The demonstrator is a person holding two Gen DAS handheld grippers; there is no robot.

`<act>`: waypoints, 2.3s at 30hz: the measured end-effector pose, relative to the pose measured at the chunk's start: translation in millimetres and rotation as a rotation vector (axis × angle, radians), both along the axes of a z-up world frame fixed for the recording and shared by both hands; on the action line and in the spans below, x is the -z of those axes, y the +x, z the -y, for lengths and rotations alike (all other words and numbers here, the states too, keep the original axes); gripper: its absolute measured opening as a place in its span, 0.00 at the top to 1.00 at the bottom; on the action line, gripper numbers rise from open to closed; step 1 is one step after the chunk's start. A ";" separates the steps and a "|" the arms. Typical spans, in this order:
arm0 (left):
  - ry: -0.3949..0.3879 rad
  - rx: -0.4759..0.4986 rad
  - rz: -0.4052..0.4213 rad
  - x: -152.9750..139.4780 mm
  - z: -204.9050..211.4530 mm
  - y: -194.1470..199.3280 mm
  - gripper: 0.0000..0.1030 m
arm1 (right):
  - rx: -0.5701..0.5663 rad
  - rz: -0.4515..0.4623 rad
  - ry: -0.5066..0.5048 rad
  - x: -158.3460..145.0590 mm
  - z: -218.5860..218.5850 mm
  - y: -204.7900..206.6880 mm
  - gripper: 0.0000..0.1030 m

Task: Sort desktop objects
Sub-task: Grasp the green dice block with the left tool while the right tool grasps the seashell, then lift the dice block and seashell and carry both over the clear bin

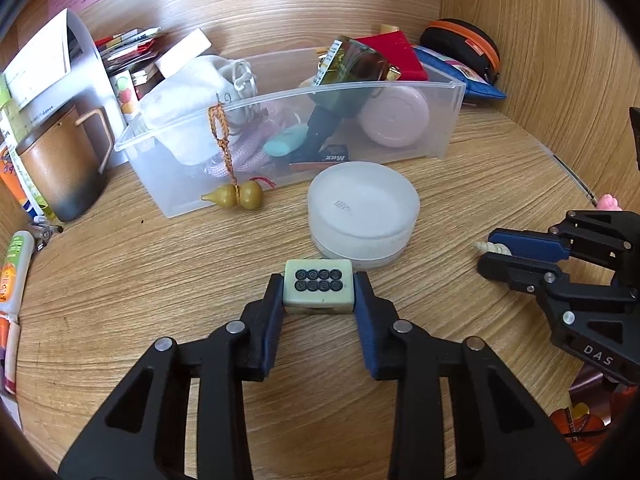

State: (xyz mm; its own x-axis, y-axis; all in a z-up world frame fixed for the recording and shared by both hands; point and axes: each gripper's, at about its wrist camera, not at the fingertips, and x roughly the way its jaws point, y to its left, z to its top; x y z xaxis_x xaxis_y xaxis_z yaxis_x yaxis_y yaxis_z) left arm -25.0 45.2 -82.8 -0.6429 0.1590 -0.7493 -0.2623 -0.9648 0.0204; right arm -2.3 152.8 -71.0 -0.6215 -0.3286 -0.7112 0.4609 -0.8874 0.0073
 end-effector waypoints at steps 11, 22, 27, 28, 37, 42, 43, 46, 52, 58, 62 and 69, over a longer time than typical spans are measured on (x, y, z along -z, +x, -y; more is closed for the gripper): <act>0.057 -0.102 -0.041 -6.6 18.7 8.2 0.68 | 0.042 -0.052 -0.020 -25.5 -6.9 -6.6 0.85; 0.099 -0.121 -0.083 -23.9 36.4 12.1 0.68 | 0.050 -0.143 -0.066 -66.4 -9.8 -18.8 0.85; 0.110 -0.122 -0.112 -38.7 40.0 10.7 0.68 | 0.035 -0.156 -0.075 -76.6 -3.8 -24.8 0.85; 0.110 -0.120 -0.117 -42.7 40.5 9.6 0.68 | 0.032 -0.158 -0.076 -78.0 -2.8 -25.6 0.85; 0.097 -0.120 -0.178 -75.6 43.8 -2.9 0.68 | 0.006 -0.198 -0.092 -98.5 4.5 -37.9 0.85; 0.096 -0.108 -0.195 -88.0 41.6 -11.8 0.68 | 0.010 -0.196 -0.099 -98.4 4.0 -46.9 0.85; 0.099 -0.103 -0.197 -89.9 40.6 -13.1 0.68 | 0.015 -0.190 -0.101 -97.6 3.2 -49.1 0.85; 0.104 -0.088 -0.201 -95.6 36.8 -19.2 0.68 | 0.028 -0.179 -0.103 -95.0 0.0 -55.6 0.85; 0.129 -0.071 -0.195 -101.8 32.2 -35.8 0.68 | 0.060 -0.157 -0.104 -92.1 -11.6 -71.6 0.85; 0.139 -0.046 -0.195 -106.4 26.8 -53.1 0.68 | 0.076 -0.143 -0.092 -89.7 -17.2 -88.7 0.85; 0.139 -0.035 -0.184 -105.9 23.5 -65.0 0.68 | 0.074 -0.137 -0.085 -89.1 -15.8 -97.8 0.85; 0.131 -0.011 -0.169 -101.3 17.2 -81.6 0.68 | 0.086 -0.125 -0.080 -86.4 -17.6 -113.3 0.85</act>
State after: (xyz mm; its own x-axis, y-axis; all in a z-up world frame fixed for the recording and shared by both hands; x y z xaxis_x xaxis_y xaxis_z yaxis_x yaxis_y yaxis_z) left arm -106.6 28.0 18.6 -0.7596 0.2406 -0.6043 -0.2555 -0.9648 -0.0630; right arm -115.5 170.4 15.5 -0.7318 -0.3230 -0.6001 0.3849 -0.9225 0.0272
